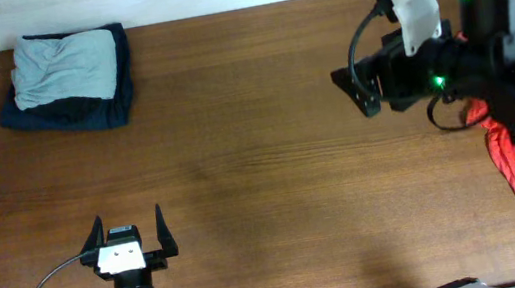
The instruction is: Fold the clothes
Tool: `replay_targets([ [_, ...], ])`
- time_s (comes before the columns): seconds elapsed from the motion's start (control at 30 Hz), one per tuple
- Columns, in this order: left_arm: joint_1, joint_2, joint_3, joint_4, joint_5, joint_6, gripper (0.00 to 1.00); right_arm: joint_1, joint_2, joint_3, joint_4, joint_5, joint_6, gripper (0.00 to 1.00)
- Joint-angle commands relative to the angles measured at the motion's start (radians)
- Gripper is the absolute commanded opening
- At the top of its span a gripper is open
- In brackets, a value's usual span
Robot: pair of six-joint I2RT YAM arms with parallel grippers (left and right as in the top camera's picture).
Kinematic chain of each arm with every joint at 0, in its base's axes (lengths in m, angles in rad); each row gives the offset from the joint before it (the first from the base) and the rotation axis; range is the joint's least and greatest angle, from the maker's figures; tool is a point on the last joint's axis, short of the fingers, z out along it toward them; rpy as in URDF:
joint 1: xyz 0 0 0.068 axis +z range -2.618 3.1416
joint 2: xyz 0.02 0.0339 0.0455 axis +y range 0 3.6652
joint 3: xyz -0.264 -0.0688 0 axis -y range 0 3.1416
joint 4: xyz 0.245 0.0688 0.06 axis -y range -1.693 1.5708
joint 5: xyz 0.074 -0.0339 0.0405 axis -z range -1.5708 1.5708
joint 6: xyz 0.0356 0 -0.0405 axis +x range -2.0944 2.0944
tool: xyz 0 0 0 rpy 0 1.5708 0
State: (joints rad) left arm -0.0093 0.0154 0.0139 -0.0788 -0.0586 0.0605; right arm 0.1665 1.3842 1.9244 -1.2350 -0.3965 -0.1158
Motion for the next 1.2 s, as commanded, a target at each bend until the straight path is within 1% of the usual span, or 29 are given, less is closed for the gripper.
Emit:
replay_targets([
  [0.0, -0.003, -0.010, -0.005, -0.002, 0.011, 0.013, 0.99, 0.006, -0.095, 0.005, -0.003, -0.004, -0.007, 0.99],
  [0.13, -0.003, -0.010, -0.005, -0.002, 0.011, 0.013, 0.99, 0.006, -0.204, 0.005, -0.003, -0.088, 0.000, 0.99],
  [0.37, -0.003, -0.009, -0.005, -0.002, 0.011, 0.013, 0.99, 0.002, -0.400, -0.059, -0.003, -0.081, -0.001, 0.99],
  [0.5, -0.003, -0.010, -0.005, -0.002, 0.011, 0.013, 0.99, 0.002, -0.497, -0.146, 0.010, -0.072, 0.000, 0.99],
  [0.63, -0.003, -0.010, -0.005, -0.002, 0.011, 0.013, 0.99, 0.002, -0.625, -0.305, 0.077, -0.050, -0.001, 0.99],
  [0.67, -0.003, -0.010, -0.005, -0.002, 0.011, 0.013, 0.99, 0.002, -0.681, -0.391, 0.127, -0.037, -0.001, 0.99],
  [0.7, -0.003, -0.010, -0.005, -0.002, 0.011, 0.013, 0.99, 0.002, -0.700, -0.420, 0.144, -0.035, -0.001, 0.98],
  [0.73, -0.003, -0.010, -0.005, -0.002, 0.011, 0.013, 0.99, 0.000, -0.759, -0.517, 0.206, -0.027, -0.001, 0.99],
  [0.87, -0.003, -0.010, -0.005, -0.002, 0.011, 0.013, 0.99, -0.023, -0.888, -0.748, 0.355, -0.025, -0.001, 0.99],
  [0.93, -0.003, -0.010, -0.005, -0.002, 0.011, 0.013, 0.99, -0.045, -0.968, -0.908, 0.464, -0.025, 0.000, 0.99],
  [0.97, -0.003, -0.010, -0.005, -0.002, 0.011, 0.013, 0.99, -0.051, -0.990, -0.952, 0.497, -0.025, 0.000, 0.99],
  [1.0, -0.003, -0.009, -0.005, -0.002, 0.011, 0.013, 0.99, -0.062, -1.028, -1.034, 0.567, -0.025, 0.000, 0.99],
  [1.07, -0.003, -0.010, -0.005, -0.002, 0.011, 0.013, 0.99, -0.071, -1.078, -1.139, 0.671, -0.025, 0.000, 0.99],
  [1.13, -0.003, -0.010, -0.005, -0.002, 0.011, 0.013, 0.99, -0.072, -1.161, -1.315, 0.870, -0.026, 0.001, 0.99],
  [1.17, -0.003, -0.010, -0.005, -0.002, 0.011, 0.013, 0.99, -0.072, -1.180, -1.353, 0.912, -0.030, 0.001, 0.99],
])
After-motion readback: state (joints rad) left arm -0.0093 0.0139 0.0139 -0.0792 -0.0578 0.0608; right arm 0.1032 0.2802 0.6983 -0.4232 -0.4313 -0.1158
